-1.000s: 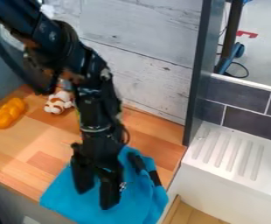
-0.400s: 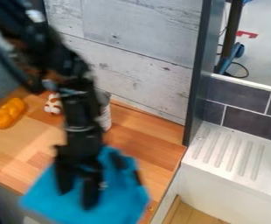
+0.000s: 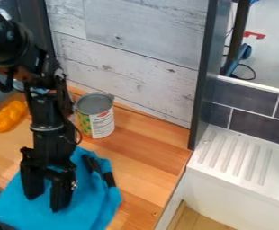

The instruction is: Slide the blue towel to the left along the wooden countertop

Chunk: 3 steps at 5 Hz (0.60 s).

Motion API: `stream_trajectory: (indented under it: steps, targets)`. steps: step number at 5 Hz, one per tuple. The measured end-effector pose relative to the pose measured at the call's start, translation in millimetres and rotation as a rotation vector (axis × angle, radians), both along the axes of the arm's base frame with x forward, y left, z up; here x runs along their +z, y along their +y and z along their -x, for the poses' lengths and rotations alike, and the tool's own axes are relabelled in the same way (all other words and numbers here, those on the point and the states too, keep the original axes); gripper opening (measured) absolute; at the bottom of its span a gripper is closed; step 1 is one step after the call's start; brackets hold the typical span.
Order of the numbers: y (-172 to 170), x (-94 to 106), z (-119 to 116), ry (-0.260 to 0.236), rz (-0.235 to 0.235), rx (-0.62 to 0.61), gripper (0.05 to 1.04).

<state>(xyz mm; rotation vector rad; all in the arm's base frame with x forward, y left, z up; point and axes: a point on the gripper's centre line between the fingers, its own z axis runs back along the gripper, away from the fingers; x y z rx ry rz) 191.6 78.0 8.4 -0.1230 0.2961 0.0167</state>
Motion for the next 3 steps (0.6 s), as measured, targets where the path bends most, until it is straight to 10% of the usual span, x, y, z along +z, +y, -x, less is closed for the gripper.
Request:
stream_trajectory:
  steps: [3]
  targets:
    - [44,-2.7,-16,0.002,-0.046,0.035,1.007]
